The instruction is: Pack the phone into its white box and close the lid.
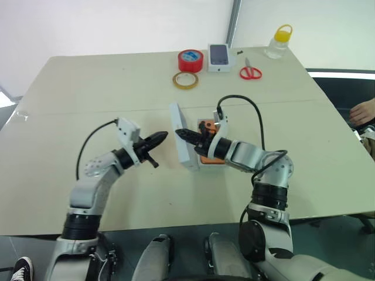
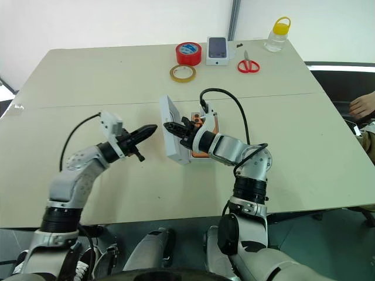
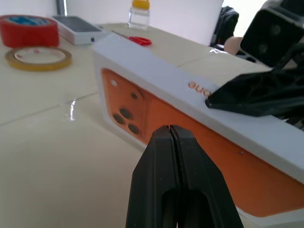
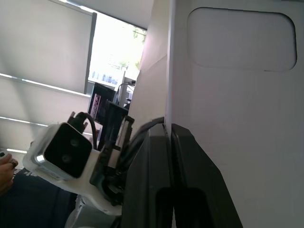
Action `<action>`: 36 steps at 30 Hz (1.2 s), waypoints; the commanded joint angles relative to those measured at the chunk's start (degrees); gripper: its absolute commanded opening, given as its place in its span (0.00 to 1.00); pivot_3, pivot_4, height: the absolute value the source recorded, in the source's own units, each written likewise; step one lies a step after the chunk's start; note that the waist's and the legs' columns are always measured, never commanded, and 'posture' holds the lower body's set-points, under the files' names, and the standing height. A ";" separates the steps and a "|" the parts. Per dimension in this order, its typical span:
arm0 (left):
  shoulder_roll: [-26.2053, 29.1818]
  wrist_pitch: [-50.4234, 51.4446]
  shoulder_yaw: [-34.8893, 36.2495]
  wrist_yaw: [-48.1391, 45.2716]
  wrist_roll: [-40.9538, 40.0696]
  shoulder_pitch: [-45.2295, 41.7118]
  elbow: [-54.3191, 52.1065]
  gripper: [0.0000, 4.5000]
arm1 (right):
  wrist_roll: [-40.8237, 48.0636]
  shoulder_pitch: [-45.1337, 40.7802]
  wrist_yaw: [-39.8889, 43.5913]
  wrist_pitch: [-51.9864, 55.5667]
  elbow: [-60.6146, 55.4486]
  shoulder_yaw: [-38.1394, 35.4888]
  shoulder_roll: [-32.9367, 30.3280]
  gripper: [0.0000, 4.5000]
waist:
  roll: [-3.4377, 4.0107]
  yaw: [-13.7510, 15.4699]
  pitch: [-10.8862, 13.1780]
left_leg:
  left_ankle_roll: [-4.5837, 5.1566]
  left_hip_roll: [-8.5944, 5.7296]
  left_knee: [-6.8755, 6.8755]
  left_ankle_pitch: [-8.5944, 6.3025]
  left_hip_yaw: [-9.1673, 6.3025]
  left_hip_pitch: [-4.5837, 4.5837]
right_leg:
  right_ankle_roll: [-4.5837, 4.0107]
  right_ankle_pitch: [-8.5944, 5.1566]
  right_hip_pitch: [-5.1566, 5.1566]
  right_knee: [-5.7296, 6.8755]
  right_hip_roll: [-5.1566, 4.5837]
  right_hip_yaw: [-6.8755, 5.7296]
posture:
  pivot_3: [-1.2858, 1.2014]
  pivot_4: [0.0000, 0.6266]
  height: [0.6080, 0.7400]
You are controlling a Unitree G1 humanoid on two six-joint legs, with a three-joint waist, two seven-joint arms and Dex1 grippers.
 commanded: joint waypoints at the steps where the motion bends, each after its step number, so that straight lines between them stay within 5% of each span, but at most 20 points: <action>1: -2.08 -2.74 -1.82 0.95 2.45 -1.88 1.98 0.01 | 0.16 0.54 -0.01 -0.94 0.85 0.42 -0.93 0.00 | 0.00 -0.12 0.00 | 0.00 0.00 0.00 0.00 -0.01 0.00 | 0.00 0.00 0.00 0.00 0.00 -0.01 | 0.52 0.24 1.00; 5: -5.43 -4.82 -3.24 0.59 3.58 -4.87 6.42 0.01 | -1.39 0.75 2.38 -1.97 0.32 2.81 -3.23 0.00 | 0.00 -0.06 -0.02 | 0.00 0.00 0.02 0.00 0.00 0.00 | 0.00 0.00 0.01 0.02 0.01 -0.02 | 0.52 0.24 1.00; 6: -5.96 -5.43 -3.27 0.75 4.09 -5.67 7.33 0.00 | 0.13 0.59 1.89 -2.30 0.95 1.51 -3.12 0.06 | -0.01 -0.06 -0.02 | 0.00 0.00 0.02 0.00 0.00 0.00 | 0.00 0.00 0.02 0.02 0.01 -0.02 | 0.52 0.24 1.00; 14: -9.10 -6.38 -3.76 -0.49 4.65 -9.47 11.25 0.00 | -1.83 0.27 5.67 -4.90 -0.51 1.54 -11.51 0.90 | -0.01 0.02 -0.01 | 0.01 -0.01 0.03 0.00 0.01 -0.02 | 0.01 0.00 0.02 0.00 0.00 -0.03 | 0.52 0.24 1.00; 22: -13.62 -8.17 -5.04 -0.04 5.86 -12.19 15.38 0.00 | -18.95 1.92 23.79 -17.31 -2.63 13.00 -32.39 0.90 | -0.03 0.07 0.02 | 0.05 -0.04 0.04 0.02 0.03 -0.04 | 0.03 0.00 0.07 -0.08 0.00 -0.15 | 0.52 0.24 1.00; 25: -13.68 -8.27 -4.90 -0.22 6.23 -11.96 15.29 0.00 | -26.35 2.59 27.30 -23.78 -1.98 17.55 -35.53 0.71 | -0.03 -0.32 0.02 | 0.05 0.00 0.01 0.02 0.05 0.00 | 0.03 0.00 0.07 -0.08 0.05 -0.12 | 0.52 0.24 1.00; 31: -9.71 -6.36 -3.34 -0.58 6.56 -11.45 13.52 0.00 | -41.07 4.47 32.96 -37.15 -2.91 27.44 -38.41 0.02 | -0.04 0.00 0.02 | 0.04 0.04 0.04 0.03 0.02 -0.01 | 0.03 0.00 0.06 -0.04 0.08 -0.12 | 0.52 0.24 1.00; 36: -5.36 -3.38 -3.27 -0.09 7.23 -8.84 11.75 0.00 | -46.88 5.42 37.53 -43.69 -2.07 30.39 -38.78 0.01 | -0.05 0.06 0.03 | 0.03 0.02 0.04 0.03 0.01 -0.01 | 0.03 0.00 0.07 -0.08 0.05 -0.12 | 0.52 0.24 1.00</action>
